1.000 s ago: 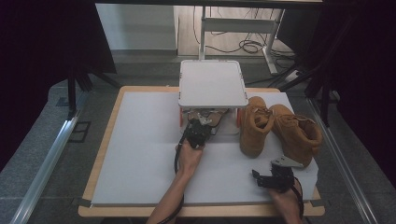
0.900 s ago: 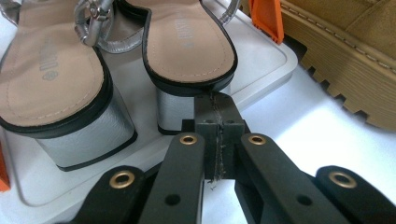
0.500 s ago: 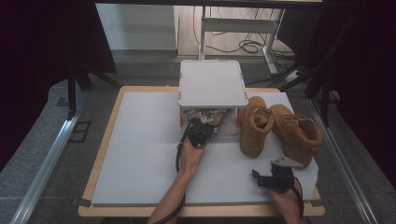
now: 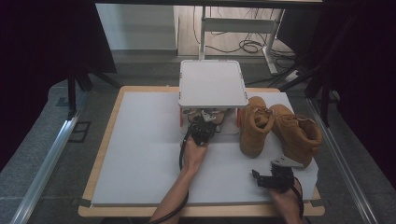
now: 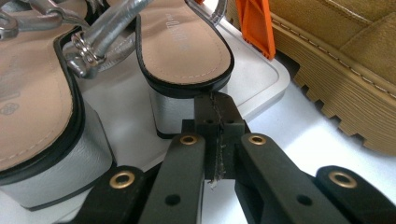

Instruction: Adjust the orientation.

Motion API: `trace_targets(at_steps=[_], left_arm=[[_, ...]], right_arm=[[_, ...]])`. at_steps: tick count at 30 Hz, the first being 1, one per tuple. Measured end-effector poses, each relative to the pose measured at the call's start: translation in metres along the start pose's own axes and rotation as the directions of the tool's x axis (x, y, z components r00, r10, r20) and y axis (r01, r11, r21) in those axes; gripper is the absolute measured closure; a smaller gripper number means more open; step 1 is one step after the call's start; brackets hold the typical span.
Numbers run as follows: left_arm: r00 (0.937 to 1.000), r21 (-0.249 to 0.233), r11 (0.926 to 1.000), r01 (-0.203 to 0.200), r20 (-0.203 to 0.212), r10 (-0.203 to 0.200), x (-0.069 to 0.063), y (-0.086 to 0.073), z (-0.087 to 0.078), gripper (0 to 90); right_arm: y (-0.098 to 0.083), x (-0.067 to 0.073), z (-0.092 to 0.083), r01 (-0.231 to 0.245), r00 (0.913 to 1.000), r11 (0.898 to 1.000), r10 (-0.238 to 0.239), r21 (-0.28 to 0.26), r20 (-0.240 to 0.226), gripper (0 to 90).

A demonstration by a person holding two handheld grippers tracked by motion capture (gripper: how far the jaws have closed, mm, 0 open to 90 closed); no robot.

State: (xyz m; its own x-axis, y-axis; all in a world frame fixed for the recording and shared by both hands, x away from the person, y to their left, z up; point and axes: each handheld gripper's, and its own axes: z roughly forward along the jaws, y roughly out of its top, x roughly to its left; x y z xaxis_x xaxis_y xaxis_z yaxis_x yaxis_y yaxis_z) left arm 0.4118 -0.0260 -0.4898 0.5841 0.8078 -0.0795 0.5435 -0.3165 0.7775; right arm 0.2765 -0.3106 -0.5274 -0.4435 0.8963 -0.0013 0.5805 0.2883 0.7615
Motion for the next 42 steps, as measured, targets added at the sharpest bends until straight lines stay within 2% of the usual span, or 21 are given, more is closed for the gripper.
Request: trace_targets(at_steps=[11,13,18,26,33,37,42], left_arm=[[1.0000,0.007,1.0000,-0.003,0.001,0.003,0.000,0.004,0.005,89.7],[0.9999,0.007,0.9999,0.009,0.005,-0.009,0.001,0.005,0.007,89.7],[1.0000,0.013,0.9999,-0.001,0.003,0.001,0.001,0.007,0.007,89.6],[0.9999,0.023,0.9996,-0.015,0.000,0.015,-0.003,0.005,0.006,82.5],[0.9998,0.020,0.9997,-0.014,0.013,0.013,-0.004,0.002,-0.003,70.9],[0.9991,0.028,0.9990,-0.036,0.024,0.035,-0.004,0.001,-0.010,55.9],[0.9979,0.021,0.9982,-0.056,0.033,0.055,-0.004,-0.002,-0.019,43.5]], right_arm=[[0.000,0.000,0.000,0.000,1.0000,1.000,0.000,0.000,0.000,8.8],[0.000,0.000,0.000,0.000,1.0000,1.000,0.000,0.000,0.000,8.8],[0.000,0.000,0.000,0.000,1.0000,1.000,0.000,0.000,0.000,8.8],[0.000,0.000,0.000,0.001,1.0000,1.000,-0.001,0.000,0.000,8.8],[0.000,0.000,0.000,0.001,1.0000,1.000,-0.001,0.000,0.000,8.8],[0.000,0.000,0.000,0.002,1.0000,1.000,-0.002,0.000,0.000,8.8],[0.000,0.000,0.000,0.000,1.0000,1.000,0.000,-0.001,0.001,8.7]])
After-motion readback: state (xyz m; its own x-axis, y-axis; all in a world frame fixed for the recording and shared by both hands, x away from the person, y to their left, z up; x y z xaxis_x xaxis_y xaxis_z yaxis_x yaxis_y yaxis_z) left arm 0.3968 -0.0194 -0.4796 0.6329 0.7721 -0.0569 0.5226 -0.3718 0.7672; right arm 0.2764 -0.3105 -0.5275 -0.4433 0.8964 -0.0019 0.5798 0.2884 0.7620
